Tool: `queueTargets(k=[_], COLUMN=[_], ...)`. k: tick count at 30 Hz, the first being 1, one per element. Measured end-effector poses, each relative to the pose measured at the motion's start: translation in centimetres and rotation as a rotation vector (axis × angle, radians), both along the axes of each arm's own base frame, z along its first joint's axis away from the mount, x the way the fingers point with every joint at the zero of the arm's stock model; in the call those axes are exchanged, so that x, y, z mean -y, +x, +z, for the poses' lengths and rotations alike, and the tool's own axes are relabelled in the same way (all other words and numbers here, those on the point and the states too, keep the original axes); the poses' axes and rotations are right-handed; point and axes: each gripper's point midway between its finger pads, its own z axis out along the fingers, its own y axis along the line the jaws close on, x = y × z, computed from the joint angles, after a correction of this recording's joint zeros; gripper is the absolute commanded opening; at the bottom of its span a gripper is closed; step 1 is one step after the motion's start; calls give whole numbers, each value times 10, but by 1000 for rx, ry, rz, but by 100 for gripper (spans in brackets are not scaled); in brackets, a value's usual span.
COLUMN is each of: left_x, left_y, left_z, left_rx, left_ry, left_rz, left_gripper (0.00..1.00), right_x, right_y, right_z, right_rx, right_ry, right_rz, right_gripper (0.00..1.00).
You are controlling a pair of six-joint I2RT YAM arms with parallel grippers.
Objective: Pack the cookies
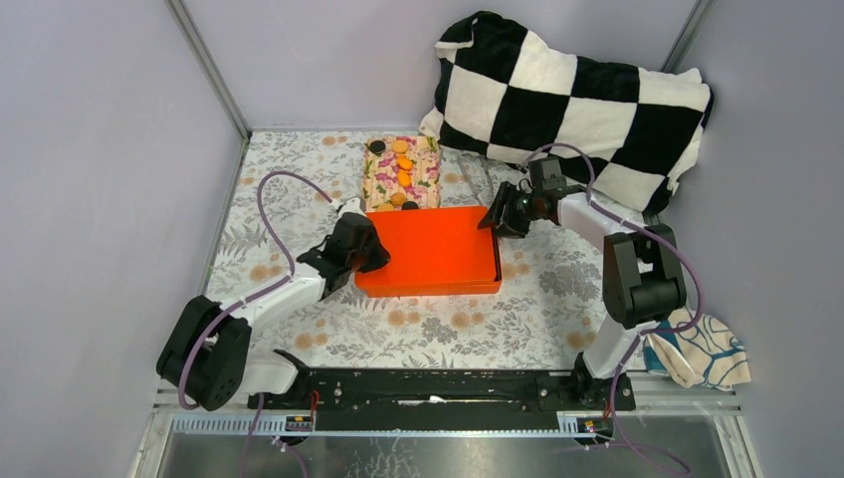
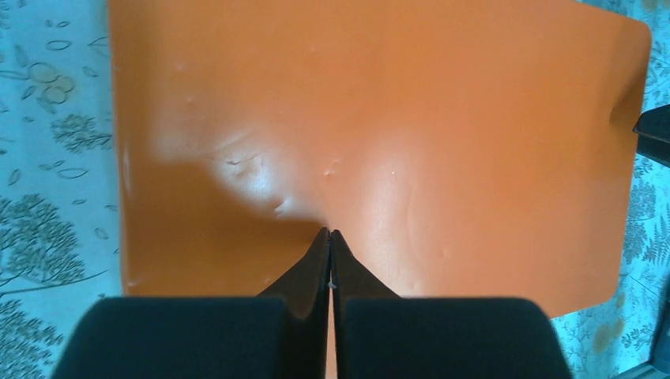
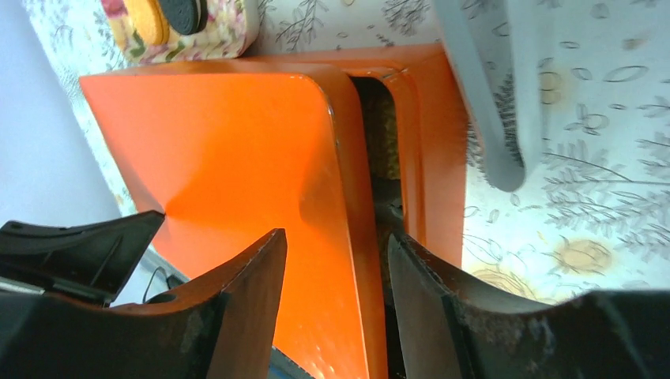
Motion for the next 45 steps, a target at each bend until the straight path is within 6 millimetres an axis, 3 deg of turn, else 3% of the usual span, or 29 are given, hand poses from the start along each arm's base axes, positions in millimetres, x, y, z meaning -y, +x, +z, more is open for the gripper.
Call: queueTargets(k=[8,12,14,18,20,22,24,26,30,33,37,45], left_x=[20,18,9,-17,-43,-70,-95,-112,-123,-123,-109,-78], left_y=[10,10,10,22,30,31,25,13,-13,-20,-9,34], left_z=[0,3,12,66,94,103,94,70,13,-13,-24,-33], left_rx=[25,12,10,100,148,161,133,74,-82,-146,-133,-41], left_ry=[-63,-53,-22,-5,0,20,56,99,191,223,179,126], left_rz=[-33,-18,20,136,237,333,414,467,479,462,411,313], left_gripper=[0,0,0,0,0,0,0,0,0,0,0,0], right_x=[32,50,57,65,68,71,72,72,67,59,45,22], right_y=[2,3,3,3,1,-1,-3,-5,-4,-3,-9,-17], right_z=[15,12,6,-15,-29,-41,-50,-56,-60,-60,-65,-66], right_rx=[65,75,68,32,1,-27,-49,-64,-66,-56,-74,-71], right_ry=[-161,-256,-296,-352,-377,-397,-408,-412,-387,-344,-265,-219], right_rz=[-89,-128,-136,-133,-126,-118,-109,-101,-87,-70,-29,48], right_gripper=[59,40,29,21,17,15,14,14,13,11,9,9])
